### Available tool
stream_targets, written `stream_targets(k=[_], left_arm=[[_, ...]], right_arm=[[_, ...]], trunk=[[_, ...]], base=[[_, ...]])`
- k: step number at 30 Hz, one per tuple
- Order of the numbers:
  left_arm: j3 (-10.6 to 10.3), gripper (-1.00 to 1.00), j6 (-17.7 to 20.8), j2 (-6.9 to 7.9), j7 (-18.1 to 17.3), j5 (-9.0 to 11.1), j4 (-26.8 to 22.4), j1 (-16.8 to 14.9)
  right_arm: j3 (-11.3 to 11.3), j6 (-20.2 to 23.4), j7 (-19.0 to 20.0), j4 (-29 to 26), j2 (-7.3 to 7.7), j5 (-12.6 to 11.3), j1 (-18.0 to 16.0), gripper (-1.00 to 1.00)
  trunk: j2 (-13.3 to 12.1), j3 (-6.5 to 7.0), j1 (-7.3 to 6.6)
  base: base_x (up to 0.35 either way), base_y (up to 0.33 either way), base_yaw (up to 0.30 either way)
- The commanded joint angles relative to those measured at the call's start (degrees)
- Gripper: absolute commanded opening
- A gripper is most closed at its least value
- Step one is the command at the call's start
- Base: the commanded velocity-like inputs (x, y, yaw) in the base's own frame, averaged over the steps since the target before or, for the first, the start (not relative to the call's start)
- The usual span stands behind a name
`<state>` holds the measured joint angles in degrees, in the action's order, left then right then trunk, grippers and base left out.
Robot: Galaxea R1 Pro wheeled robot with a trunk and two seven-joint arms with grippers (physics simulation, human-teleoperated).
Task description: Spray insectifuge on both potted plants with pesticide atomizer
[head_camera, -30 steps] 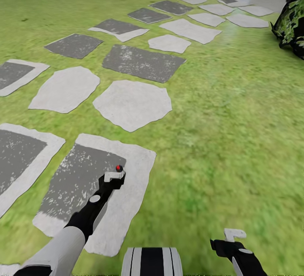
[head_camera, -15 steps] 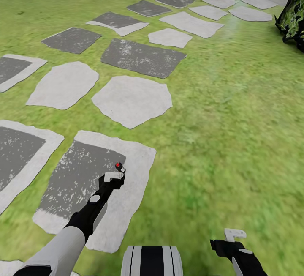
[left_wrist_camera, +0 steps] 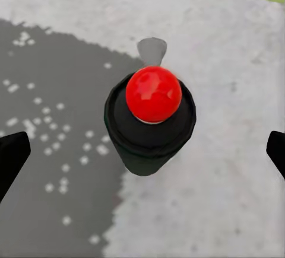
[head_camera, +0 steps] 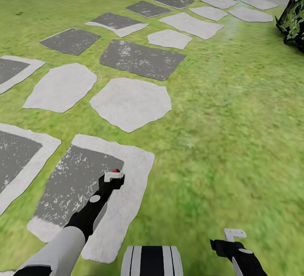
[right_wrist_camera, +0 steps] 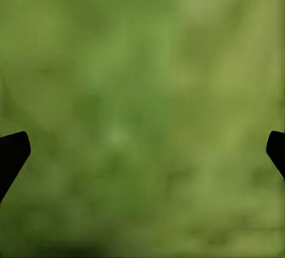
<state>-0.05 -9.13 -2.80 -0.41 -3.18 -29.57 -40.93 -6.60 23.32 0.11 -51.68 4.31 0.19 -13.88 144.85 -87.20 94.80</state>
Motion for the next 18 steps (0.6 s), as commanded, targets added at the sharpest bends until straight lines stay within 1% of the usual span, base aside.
stream_targets(k=[1,6,18], left_arm=[[0.02,1.0,-0.19,-0.01,-0.04,-0.33,0.04,-0.02],[0.05,1.0,-0.19,-0.01,-0.07,-0.33,0.04,-0.02],[0.05,1.0,-0.19,-0.01,-0.04,-0.33,0.04,-0.02]], right_arm=[[-0.03,0.31,0.0,-0.09,0.0,0.03,0.0,1.0],[-0.04,0.32,-0.02,-0.09,0.0,0.0,0.0,1.0],[-0.05,0.32,0.0,-0.09,0.0,0.03,0.0,1.0]], trunk=[[0.01,-0.03,-0.01],[0.01,-0.03,-0.01],[0.01,-0.03,-0.01]], base=[[0.008,-0.003,0.0],[0.063,-0.038,0.0],[0.004,-0.002,0.0]])
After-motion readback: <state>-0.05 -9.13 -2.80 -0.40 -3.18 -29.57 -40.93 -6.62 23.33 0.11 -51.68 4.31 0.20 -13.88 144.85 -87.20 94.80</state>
